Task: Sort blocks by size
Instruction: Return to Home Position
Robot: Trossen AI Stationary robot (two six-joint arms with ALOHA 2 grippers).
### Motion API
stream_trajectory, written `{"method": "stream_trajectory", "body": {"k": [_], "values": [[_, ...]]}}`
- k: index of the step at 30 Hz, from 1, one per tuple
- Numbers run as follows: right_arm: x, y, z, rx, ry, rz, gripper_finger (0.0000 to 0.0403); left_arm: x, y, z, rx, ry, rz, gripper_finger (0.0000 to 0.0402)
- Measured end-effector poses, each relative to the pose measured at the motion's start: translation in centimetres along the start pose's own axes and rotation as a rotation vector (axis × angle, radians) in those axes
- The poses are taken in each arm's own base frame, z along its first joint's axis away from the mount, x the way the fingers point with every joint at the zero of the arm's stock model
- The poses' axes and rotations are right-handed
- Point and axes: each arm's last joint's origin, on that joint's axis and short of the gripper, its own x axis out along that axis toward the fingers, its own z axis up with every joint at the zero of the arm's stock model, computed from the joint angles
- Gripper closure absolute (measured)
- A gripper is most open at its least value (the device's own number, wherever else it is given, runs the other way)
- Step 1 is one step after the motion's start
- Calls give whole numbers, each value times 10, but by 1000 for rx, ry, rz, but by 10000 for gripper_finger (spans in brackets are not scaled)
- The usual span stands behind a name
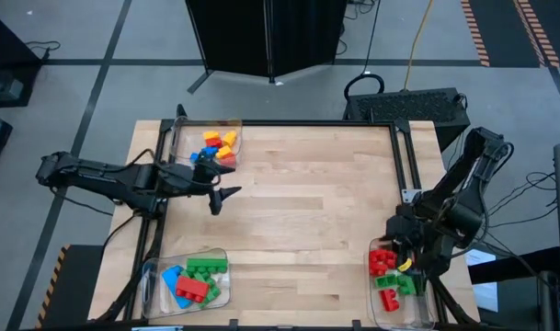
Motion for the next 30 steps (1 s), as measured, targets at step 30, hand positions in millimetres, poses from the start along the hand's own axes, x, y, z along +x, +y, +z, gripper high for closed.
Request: {"method": "stream_trajectory", "body": {"k": [30], "values": [[8, 3, 100, -385, -692, -252, 344, -50, -7, 12, 212, -201, -67, 104]]}}
